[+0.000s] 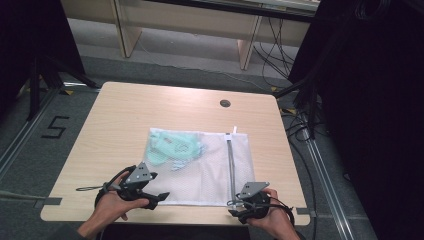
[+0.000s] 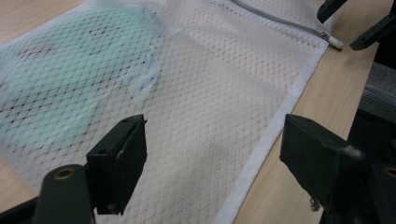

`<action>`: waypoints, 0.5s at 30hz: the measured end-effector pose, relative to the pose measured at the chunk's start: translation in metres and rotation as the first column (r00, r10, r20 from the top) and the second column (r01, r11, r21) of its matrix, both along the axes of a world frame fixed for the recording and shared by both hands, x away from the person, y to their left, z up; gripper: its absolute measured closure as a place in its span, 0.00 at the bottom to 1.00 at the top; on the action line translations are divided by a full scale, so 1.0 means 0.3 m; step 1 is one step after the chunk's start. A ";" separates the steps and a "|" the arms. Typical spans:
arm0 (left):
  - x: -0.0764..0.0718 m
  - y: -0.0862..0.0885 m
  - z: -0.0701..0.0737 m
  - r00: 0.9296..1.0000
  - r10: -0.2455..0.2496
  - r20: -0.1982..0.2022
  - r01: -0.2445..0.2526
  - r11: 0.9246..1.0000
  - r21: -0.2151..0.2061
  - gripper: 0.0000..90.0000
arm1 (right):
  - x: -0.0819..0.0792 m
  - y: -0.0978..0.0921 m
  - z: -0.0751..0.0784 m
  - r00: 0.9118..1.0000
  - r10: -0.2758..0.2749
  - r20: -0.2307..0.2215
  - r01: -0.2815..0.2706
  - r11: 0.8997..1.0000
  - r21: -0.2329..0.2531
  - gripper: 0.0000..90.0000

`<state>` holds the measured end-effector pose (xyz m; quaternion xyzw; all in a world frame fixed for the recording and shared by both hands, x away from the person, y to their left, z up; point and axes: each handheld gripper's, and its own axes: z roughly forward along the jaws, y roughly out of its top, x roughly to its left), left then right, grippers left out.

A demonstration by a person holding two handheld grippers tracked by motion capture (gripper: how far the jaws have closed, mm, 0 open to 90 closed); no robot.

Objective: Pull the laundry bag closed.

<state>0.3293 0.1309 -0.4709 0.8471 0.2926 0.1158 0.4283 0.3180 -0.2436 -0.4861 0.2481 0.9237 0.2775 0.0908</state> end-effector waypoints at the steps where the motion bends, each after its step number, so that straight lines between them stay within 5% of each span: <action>1: 0.000 -0.001 -0.001 1.000 -0.002 -0.004 0.002 1.000 0.000 0.25 | -0.003 0.003 -0.001 1.000 -0.015 -0.020 0.014 1.000 -0.001 0.46; 6: -0.004 -0.004 -0.003 1.000 0.005 -0.013 -0.005 1.000 0.001 0.25 | 0.004 0.010 -0.010 1.000 -0.020 -0.013 0.020 0.999 -0.050 0.47; 15: -0.004 -0.005 -0.005 1.000 0.000 -0.024 0.000 1.000 -0.002 0.25 | 0.017 0.002 -0.015 0.998 -0.043 -0.035 0.041 0.998 -0.050 0.60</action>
